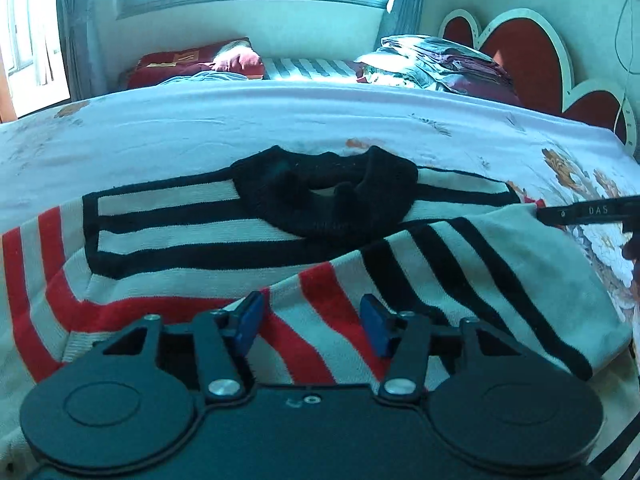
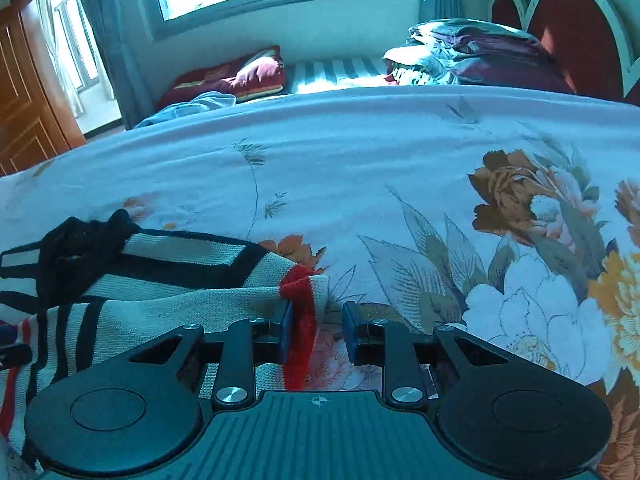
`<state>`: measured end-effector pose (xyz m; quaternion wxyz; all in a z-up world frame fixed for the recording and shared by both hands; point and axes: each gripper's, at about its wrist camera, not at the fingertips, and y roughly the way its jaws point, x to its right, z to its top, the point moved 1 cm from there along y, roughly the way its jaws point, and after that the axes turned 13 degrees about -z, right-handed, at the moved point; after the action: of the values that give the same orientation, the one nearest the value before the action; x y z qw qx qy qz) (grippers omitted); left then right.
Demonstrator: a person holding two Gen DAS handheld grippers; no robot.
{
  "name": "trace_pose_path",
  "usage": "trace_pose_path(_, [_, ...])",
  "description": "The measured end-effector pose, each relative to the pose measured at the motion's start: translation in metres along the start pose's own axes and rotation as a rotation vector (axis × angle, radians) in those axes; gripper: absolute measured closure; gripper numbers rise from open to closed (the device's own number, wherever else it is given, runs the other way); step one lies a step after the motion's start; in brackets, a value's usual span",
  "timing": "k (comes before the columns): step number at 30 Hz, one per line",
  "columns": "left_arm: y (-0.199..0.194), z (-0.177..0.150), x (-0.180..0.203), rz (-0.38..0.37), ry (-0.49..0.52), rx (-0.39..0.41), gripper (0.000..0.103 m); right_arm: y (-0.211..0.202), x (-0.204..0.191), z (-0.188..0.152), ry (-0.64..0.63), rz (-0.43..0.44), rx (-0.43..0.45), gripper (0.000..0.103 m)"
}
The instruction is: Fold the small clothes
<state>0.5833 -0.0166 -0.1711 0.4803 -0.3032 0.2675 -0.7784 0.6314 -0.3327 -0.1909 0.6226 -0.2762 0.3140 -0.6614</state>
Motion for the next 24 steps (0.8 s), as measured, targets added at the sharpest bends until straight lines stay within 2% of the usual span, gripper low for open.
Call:
trace_pose_path(5, [0.002, 0.007, 0.009, 0.033, -0.01, -0.016, 0.048, -0.006, -0.008, 0.001, -0.046, -0.028, 0.003, 0.079])
trace_pose_path(8, [-0.01, 0.004, 0.024, 0.019, 0.021, 0.002, 0.048, -0.03, -0.011, -0.003, -0.056, 0.0, -0.002, 0.079])
trace_pose_path(12, [-0.01, -0.019, 0.035, 0.024, 0.064, -0.038, 0.046, -0.059, -0.023, -0.039, -0.127, 0.023, -0.039, 0.079])
trace_pose_path(14, [-0.011, -0.023, 0.034, 0.021, 0.057, -0.021, 0.046, -0.061, -0.027, -0.057, -0.135, -0.014, 0.005, 0.079])
trace_pose_path(16, [-0.018, -0.018, 0.035, 0.019, 0.042, -0.025, 0.047, -0.065, -0.025, -0.053, -0.088, -0.023, -0.017, 0.079])
trace_pose_path(18, [-0.031, -0.018, 0.034, 0.023, 0.039, 0.012, 0.047, -0.081, -0.029, -0.049, -0.086, -0.012, 0.015, 0.079])
trace_pose_path(20, [-0.04, -0.025, 0.032, 0.07, 0.054, 0.021, 0.047, -0.1, -0.035, -0.056, -0.101, -0.001, 0.041, 0.078])
trace_pose_path(22, [-0.038, -0.037, 0.021, 0.076, 0.028, -0.031, 0.046, -0.11, -0.043, -0.071, -0.126, 0.009, 0.022, 0.079])
trace_pose_path(24, [-0.041, -0.046, 0.015, 0.037, 0.026, -0.011, 0.046, -0.105, -0.051, -0.093, -0.178, -0.023, -0.024, 0.078])
